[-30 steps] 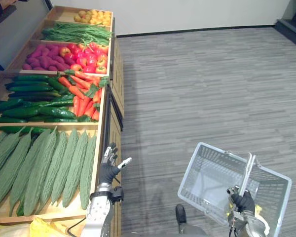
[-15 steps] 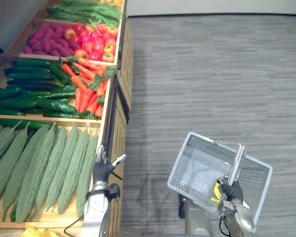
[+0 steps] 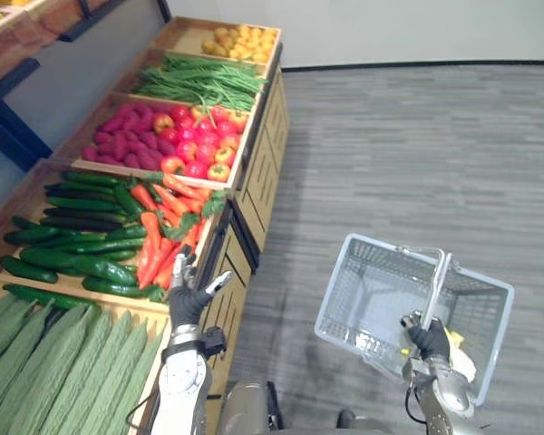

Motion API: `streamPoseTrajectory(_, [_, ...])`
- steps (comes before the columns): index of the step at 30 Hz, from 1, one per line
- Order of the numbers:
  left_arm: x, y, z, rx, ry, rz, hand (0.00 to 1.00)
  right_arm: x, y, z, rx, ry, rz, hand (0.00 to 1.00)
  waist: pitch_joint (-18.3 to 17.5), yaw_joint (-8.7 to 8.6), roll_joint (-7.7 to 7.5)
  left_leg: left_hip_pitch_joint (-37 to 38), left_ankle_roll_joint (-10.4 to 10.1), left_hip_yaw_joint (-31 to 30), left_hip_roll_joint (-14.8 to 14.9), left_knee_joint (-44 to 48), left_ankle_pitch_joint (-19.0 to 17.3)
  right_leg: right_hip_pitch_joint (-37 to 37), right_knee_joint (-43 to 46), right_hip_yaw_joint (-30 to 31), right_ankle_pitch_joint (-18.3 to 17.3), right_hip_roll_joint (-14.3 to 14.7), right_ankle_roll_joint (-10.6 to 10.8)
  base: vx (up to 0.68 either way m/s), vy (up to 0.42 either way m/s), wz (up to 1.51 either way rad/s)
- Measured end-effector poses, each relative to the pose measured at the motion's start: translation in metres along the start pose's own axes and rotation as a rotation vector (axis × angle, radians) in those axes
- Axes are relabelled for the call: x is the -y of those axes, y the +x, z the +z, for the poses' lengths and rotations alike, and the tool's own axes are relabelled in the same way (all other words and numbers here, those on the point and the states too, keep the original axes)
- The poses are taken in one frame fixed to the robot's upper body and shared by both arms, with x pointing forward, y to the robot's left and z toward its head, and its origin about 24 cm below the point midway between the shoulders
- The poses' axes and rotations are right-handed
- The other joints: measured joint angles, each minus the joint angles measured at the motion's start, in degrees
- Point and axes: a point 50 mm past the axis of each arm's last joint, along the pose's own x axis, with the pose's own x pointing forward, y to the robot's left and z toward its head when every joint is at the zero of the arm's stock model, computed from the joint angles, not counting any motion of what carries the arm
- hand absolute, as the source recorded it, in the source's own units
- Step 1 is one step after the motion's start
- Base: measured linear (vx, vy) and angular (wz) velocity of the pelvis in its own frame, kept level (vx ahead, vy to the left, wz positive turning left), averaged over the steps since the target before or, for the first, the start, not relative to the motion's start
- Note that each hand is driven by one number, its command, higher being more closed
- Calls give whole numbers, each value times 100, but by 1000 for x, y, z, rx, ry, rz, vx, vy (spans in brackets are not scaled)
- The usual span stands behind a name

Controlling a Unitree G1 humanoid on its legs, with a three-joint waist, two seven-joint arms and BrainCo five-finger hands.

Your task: Pick vegetable in the basket

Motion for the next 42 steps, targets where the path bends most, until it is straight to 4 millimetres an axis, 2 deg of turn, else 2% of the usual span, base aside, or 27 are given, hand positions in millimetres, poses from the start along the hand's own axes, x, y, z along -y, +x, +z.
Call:
streamPoseTrajectory(1, [-2,-2,5,20,3,8,0,10,-5,-5,-21,-14,-27,100,-97,-12,111,6,469,493,-48,-793,662,183,-3,-230,-199,114,150,490,96,99])
streamPoseTrajectory(2, [-4,-1,6,29,16,11,0,11,-7,-11,-44,-10,-37,100,-162,-49,34,75,918,686,-90,-895,609,266,14,-352,-333,61,199,336,91,122])
streamPoseTrajectory(3, [-8,0,6,31,27,28,0,12,-5,-19,-79,-7,-47,100,-308,-148,-145,80,1157,722,-344,-1053,480,239,102,-549,-462,-91,300,390,88,106])
streamPoseTrajectory(4, [-11,0,6,31,28,43,0,9,-1,-22,-94,0,-48,100,-283,-115,-203,83,1274,619,-447,-1021,335,243,284,-584,-512,-179,371,367,70,86])
streamPoseTrajectory(6, [-14,0,4,20,33,62,0,10,0,-28,-129,4,-68,100,-258,-46,-241,248,1266,468,-593,-1013,156,189,945,-602,-576,-319,478,323,77,55])
streamPoseTrajectory(7, [-15,0,5,22,40,68,0,10,-2,-35,-154,10,-87,100,-240,-13,-273,534,1258,309,-749,-1106,45,-47,2067,-619,-583,-581,566,398,109,81])
streamPoseTrajectory(8, [-15,0,6,29,42,73,0,11,-3,-38,-170,16,-95,100,-226,-18,-303,764,1238,67,-920,-1199,-33,-399,3210,-550,-340,-834,717,500,112,116])
streamPoseTrajectory(9, [-15,0,9,44,55,66,0,11,-4,-42,-183,25,-103,100,-196,-140,-353,1017,1270,-270,-1091,-1253,-120,-879,4507,-191,-286,-1017,627,424,63,117])
streamPoseTrajectory(11, [-17,-1,13,62,72,66,0,9,-5,-43,-187,33,-107,100,-182,-277,-382,1340,1300,-697,-1219,-1280,-218,-1464,5315,383,-405,-894,638,397,-3,146])
streamPoseTrajectory(14, [-12,-3,24,108,67,60,0,9,-6,-41,-178,44,-112,100,-189,-258,-396,1632,1210,-1422,-1286,-1283,-340,-2121,4772,867,-712,-698,557,383,-79,140])
streamPoseTrajectory(15, [-10,-3,28,124,56,55,0,10,-10,-39,-164,57,-117,100,-248,-286,-413,1678,1078,-2013,-1298,-1183,-433,-2306,3703,1677,-804,-289,525,419,-162,185])
streamPoseTrajectory(17, [-8,-2,29,134,52,49,0,13,-16,-40,-159,80,-132,100,-280,-301,-456,1646,950,-2558,-1319,-953,-591,-2246,2872,2830,-792,126,545,299,-196,196])
streamPoseTrajectory(18, [-7,-2,29,136,50,47,0,17,-22,-44,-173,115,-172,100,-351,-303,-544,1476,806,-2920,-1356,-641,-779,-2182,2436,3492,-705,288,613,259,-322,197])
streamPoseTrajectory(19, [-7,-3,30,136,47,47,0,23,-29,-49,-190,139,-218,100,-388,-299,-606,1422,759,-3044,-1388,-487,-905,-2139,2262,3550,-591,249,602,247,-352,221])
streamPoseTrajectory(20, [-7,-4,27,126,48,47,0,37,-43,-62,-239,156,-291,100,-424,-295,-752,1331,615,-3246,-1452,-146,-1173,-2069,2132,3318,-422,38,738,285,-433,197])
streamPoseTrajectory(21, [-2,-9,17,68,31,45,0,49,-50,-70,-282,153,-334,100,-504,-287,-626,1186,472,-3286,-1241,36,-1202,-1964,2117,2862,-458,93,597,223,-333,187])
streamPoseTrajectory(23, [2,-14,14,44,15,36,0,61,-58,-72,-286,174,-404,100,-593,-288,-489,1033,217,-2931,-999,7,-1053,-1931,2033,2479,-420,48,511,145,-234,113])
streamPoseTrajectory(24, [4,-15,14,39,2,35,0,74,-67,-75,-299,171,-453,100,-582,-309,-432,952,3,-2412,-785,-134,-908,-1831,1908,2231,-373,-24,442,71,-200,112])
streamPoseTrajectory(25, [9,-15,15,41,-19,20,0,80,-75,-79,-318,160,-474,100,-587,-381,-395,892,60,-1790,-531,-236,-792,-1684,1797,1947,-356,-74,414,43,-214,115])
streamPoseTrajectory(26, [11,-14,16,46,-27,17,0,82,-77,-80,-326,162,-480,100,-582,-447,-384,885,167,-1480,-411,-299,-728,-1594,1747,1783,-348,-95,400,-32,-176,116])
streamPoseTrajectory(27, [12,-14,16,51,-31,9,0,83,-80,-83,-336,180,-491,100,-586,-514,-401,913,350,-967,-267,-403,-618,-1452,1666,1547,-332,-130,372,-59,-117,96])
streamPoseTrajectory(29, [13,-12,18,60,-26,-4,0,84,-85,-88,-347,210,-513,100,-613,-551,-491,1033,511,-499,-195,-731,-593,-1343,1509,1347,-309,-226,334,-73,-52,66])
streamPoseTrajectory(30, [12,-12,18,62,-16,-19,0,82,-85,-90,-354,221,-511,100,-610,-574,-534,1069,516,-197,-97,-775,-603,-1335,1468,1283,-292,-288,313,-95,-35,47])
streamPoseTrajectory(31, [12,-12,18,67,-3,-41,0,81,-86,-91,-356,231,-509,100,-605,-619,-518,1077,427,65,30,-780,-558,-1279,1414,1194,-270,-313,317,-126,11,37])
streamPoseTrajectory(37, [14,-6,23,121,92,-199,0,72,-77,-91,-346,270,-471,100,-726,-600,-615,1131,285,256,-78,-1200,-399,-1242,974,1451,-61,-295,311,-78,33,2])
streamPoseTrajectory(40, [28,5,29,189,169,-322,0,72,-72,-88,-331,269,-448,100,-763,-602,-629,1244,237,426,-79,-1466,-190,-1229,771,1580,93,-254,297,-6,-30,-20])
streamPoseTrajectory(42, [40,12,21,188,256,-446,0,70,-65,-84,-317,252,-410,100,-826,-691,-625,1284,198,527,-84,-1723,-11,-1274,564,1728,218,-184,252,34,-34,-30])
